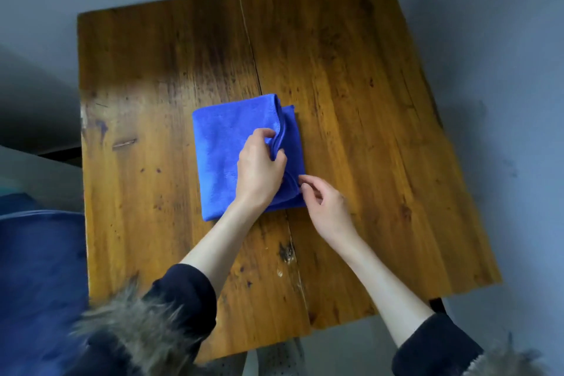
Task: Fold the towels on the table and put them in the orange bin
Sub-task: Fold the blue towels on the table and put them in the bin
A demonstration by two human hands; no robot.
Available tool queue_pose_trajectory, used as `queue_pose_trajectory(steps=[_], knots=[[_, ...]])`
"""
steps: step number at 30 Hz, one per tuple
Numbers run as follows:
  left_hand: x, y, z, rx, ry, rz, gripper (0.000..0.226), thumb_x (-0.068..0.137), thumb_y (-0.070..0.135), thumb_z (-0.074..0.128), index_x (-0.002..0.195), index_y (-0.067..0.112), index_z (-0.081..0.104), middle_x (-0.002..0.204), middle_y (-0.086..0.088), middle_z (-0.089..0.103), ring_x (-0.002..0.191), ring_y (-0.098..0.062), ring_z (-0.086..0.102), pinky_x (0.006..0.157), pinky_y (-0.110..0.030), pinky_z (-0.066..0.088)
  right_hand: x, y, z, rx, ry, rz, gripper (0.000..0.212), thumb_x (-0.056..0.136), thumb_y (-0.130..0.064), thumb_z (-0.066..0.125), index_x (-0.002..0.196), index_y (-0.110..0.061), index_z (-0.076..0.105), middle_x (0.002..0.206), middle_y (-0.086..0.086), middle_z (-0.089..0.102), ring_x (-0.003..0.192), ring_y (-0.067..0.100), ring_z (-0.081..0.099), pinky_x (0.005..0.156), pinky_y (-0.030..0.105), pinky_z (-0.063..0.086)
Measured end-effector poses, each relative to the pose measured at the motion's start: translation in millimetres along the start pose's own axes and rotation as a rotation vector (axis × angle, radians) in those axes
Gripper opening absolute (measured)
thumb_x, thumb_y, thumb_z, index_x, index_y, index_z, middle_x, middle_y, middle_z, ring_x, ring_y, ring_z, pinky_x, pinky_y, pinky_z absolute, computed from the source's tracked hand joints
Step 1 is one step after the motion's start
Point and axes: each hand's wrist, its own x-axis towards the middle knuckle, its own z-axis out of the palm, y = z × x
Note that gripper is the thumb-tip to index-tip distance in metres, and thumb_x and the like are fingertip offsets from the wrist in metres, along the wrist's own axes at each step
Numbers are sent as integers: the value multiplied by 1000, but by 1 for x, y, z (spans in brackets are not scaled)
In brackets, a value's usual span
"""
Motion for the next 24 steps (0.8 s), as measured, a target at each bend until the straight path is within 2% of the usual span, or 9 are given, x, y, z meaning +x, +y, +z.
queue_pose_trajectory(steps=[3,6,9,12,14,16,19,22,24], knots=[[-2,1,13,59,-78,20,32,89,17,56,120,10,51,101,-18,60,94,-32,57,83,-39,46,1,-1,-2,87,0,44,34,99,-27,39,127,-17,56,115,-11,59,103,-4,53,87,10,43],[-6,-2,14,89,-98,28,30,93,25,52,119,11,53,90,-9,57,91,-26,56,80,-36,42,5,-4,-4,158,11,87,36,99,-31,38,120,-13,61,104,-10,66,93,-1,59,81,13,49],[-14,-13,0,122,32,201,23,94,17,48,113,8,58,95,-9,55,87,-24,54,79,-39,44,12,-9,-2,115,24,92,34,95,-34,48,116,-11,63,102,-3,68,90,5,61,76,15,49],[-20,-37,-22,437,184,396,24,90,11,49,111,7,61,107,-13,59,103,-34,53,83,-42,43,18,-16,2,58,57,121,32,90,-34,59,113,-12,63,97,-5,64,91,8,59,73,14,46],[-22,-57,-34,623,130,423,33,91,18,45,121,9,58,127,-13,55,123,-37,46,95,-46,38,21,-19,6,1,76,121,24,89,-35,60,103,-17,63,87,-10,60,82,5,57,65,12,42],[-22,-74,-41,712,-12,363,46,94,32,35,134,13,48,145,-13,40,138,-34,30,108,-49,27,24,-22,8,-67,94,116,16,90,-34,58,88,-18,60,75,-12,57,70,5,54,56,14,38],[-16,-86,-45,761,-110,281,57,94,44,20,144,21,32,155,-6,23,144,-28,14,113,-52,16,35,-22,8,-93,72,228,28,92,-29,52,73,-10,60,69,6,61,66,19,55,53,23,38],[-14,-88,-42,785,-131,278,57,94,46,19,146,24,28,156,-5,21,144,-27,12,113,-55,12,43,-23,5,86,-2,429,37,91,-27,51,81,7,59,93,26,65,88,37,63,72,36,53],[-14,-87,-41,782,-125,290,58,93,48,20,146,25,27,156,-5,18,145,-27,8,114,-54,7,43,-25,7,29,21,416,31,92,-30,52,83,-1,58,83,14,63,80,28,61,63,30,50]])
